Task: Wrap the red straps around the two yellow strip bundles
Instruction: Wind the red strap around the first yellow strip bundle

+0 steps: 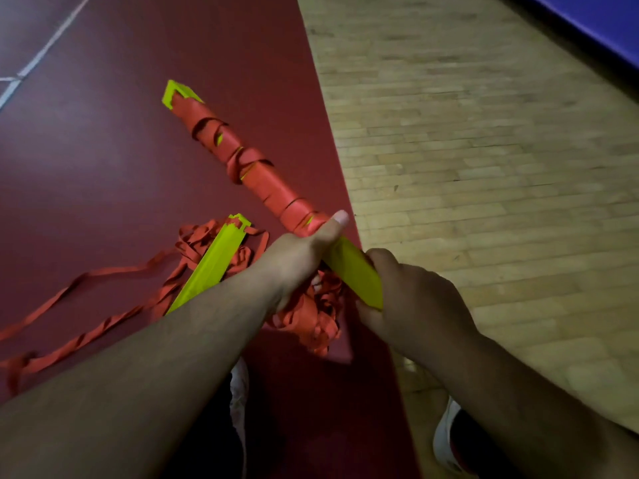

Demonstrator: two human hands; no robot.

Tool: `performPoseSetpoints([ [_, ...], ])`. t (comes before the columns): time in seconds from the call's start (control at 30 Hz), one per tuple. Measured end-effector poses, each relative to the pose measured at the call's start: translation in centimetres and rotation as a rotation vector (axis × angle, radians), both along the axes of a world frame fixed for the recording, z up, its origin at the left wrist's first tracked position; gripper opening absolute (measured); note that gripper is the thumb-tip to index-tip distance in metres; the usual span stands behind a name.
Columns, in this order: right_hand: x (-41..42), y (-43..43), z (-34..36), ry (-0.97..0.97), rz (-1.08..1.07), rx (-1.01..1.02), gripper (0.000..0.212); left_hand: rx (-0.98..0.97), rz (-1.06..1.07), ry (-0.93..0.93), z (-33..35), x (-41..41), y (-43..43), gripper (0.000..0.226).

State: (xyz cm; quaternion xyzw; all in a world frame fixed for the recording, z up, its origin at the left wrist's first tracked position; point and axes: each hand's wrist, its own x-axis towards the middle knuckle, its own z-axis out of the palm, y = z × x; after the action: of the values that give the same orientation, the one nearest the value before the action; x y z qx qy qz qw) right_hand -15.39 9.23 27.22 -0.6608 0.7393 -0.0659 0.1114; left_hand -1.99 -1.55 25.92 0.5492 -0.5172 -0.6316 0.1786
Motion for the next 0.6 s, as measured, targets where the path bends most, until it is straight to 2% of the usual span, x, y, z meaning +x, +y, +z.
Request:
performPoseSetpoints([
  [0.07, -0.4, -0.2, 0.4, -0.128, -0.02, -0.037, 0.055, 0.008, 0.075, 0.07, -0.1, -0.2, 0.0, 0.048],
  [0.13, -1.4, -0.6, 1.0, -0.447, -0.1, 0.033, 0.049, -0.008, 0.11, 0.207, 0.1, -0.2, -0.3, 0.039],
  [0.23, -3.0, -0.9, 1.7, -1.018, -0.107, 0.439, 0.034, -0.085, 0.032, 0.388, 0.8, 0.0, -0.1, 0.031],
  [0.3, -3.3, -0.4, 1.4, -1.228, -0.06, 0.621, 0.035, -0.18, -0.024, 0.368, 1.4, 0.2, 0.3, 0.024],
  [0.37, -3.1, -0.3, 0.9, -1.15, -0.061, 0.531, 0.036, -0.32, -0.082, 0.262, 2.4, 0.7, 0.2, 0.036],
  [0.47, -2.9, -0.6, 1.0, -0.996, -0.097, 0.294, 0.011, -0.457, -0.315, 0.015, 2.5, 2.0, -1.5, 0.058],
  [0.53, -3.2, -0.8, 1.3, -0.829, -0.126, 0.195, 0.013, -0.452, -0.467, -0.044, 2.3, 2.5, -1.9, 0.043],
  [0.6, -3.6, -0.9, 1.4, -0.623, -0.155, 0.106, 0.017, -0.396, -0.527, 0.027, 2.3, 2.3, -1.5, 0.021],
])
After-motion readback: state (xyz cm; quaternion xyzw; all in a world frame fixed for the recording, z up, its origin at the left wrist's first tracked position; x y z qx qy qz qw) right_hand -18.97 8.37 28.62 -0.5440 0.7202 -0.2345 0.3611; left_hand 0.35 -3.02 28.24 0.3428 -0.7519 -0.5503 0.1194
